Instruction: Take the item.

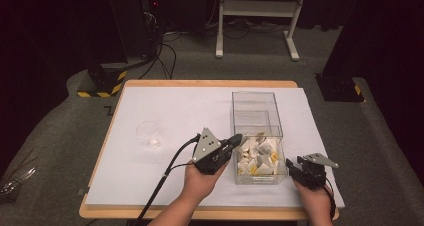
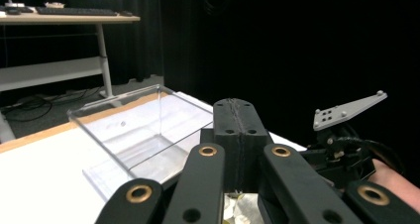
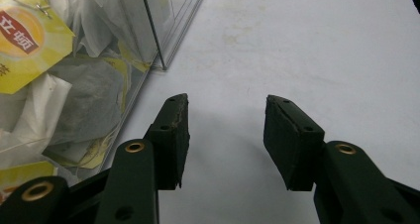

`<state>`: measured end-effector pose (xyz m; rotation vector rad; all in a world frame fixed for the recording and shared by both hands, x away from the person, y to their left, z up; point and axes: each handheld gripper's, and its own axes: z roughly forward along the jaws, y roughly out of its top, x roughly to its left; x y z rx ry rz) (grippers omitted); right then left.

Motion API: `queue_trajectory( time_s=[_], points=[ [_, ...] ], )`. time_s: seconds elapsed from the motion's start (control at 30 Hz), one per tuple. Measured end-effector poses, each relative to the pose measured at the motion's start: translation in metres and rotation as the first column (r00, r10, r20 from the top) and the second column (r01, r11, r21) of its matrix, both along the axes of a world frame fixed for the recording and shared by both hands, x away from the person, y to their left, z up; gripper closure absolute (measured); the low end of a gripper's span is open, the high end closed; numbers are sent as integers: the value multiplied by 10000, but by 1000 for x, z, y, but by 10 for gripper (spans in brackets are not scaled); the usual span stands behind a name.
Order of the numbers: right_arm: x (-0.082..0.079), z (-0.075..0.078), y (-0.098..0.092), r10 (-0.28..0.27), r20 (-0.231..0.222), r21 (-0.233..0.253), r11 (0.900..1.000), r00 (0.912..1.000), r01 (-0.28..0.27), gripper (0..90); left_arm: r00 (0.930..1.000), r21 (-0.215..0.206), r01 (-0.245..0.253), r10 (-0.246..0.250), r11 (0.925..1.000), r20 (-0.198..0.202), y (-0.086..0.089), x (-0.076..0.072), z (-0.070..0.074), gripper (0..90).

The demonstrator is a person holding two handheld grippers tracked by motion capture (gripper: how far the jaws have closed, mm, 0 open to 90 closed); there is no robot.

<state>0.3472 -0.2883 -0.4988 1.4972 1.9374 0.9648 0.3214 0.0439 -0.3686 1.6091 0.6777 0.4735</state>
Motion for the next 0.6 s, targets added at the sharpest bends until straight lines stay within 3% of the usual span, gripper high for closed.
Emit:
queue_trajectory(
  time_s=[0.23, 0.6],
  points=[
    [0, 0, 0, 24, 5, 23, 10000, 10000, -24, 529, 9995, -84, 157, -155, 9998, 260, -9, 1, 11, 899],
    [0, 0, -1, -6, -7, 48, 10000, 10000, 6, 529, 9980, -276, 533, -524, 9982, 343, -26, 3, 20, 899]
  ],
)
